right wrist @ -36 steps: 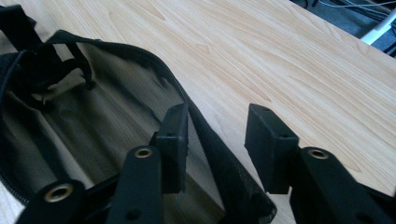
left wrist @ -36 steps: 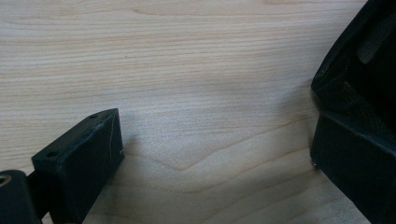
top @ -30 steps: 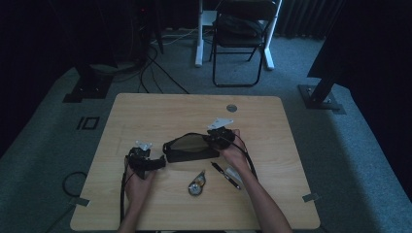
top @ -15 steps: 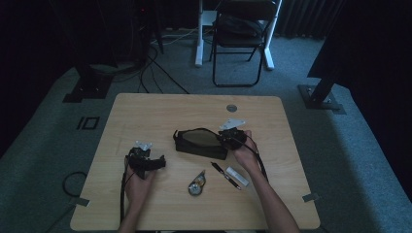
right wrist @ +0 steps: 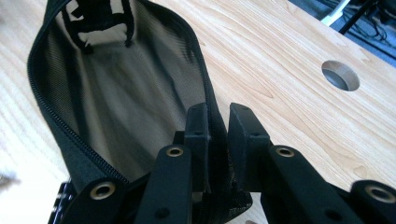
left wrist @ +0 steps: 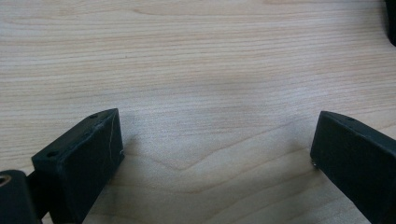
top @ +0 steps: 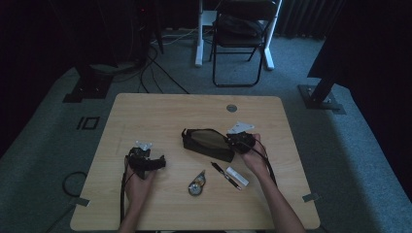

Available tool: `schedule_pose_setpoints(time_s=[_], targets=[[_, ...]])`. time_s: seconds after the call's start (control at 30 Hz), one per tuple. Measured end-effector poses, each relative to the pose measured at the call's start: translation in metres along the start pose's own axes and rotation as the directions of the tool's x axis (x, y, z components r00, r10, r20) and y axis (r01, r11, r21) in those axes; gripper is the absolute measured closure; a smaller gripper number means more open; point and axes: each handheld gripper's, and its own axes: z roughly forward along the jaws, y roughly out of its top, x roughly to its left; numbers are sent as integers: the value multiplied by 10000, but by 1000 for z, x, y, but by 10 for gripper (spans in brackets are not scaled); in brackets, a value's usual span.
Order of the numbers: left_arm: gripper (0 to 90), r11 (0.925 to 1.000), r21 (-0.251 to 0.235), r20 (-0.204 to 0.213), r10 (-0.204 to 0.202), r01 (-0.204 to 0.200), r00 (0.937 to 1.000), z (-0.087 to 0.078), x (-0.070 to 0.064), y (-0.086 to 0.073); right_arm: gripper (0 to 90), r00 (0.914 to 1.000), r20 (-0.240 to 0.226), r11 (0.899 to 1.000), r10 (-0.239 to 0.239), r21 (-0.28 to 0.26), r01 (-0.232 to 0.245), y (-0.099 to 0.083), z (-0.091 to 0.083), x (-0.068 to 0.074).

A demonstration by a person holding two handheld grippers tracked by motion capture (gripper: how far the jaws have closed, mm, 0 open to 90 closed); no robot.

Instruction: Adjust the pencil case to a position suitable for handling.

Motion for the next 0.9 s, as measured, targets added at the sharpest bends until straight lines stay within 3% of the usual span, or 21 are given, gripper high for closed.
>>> schedule_pose_setpoints(time_s=[0.6,0.8,0.9], targets=[[27,10000,28,-2,38,-38,10000,0,0,0,822,9978,-110,9979,-648,-31,648,-20,-23,-3],[27,10000,32,0,40,-40,10000,0,0,0,817,9979,-95,9980,-637,-14,637,-26,-30,-6],[27,10000,29,1,38,-38,10000,0,0,0,770,9987,-90,9986,-500,-178,499,-28,-35,-6]])
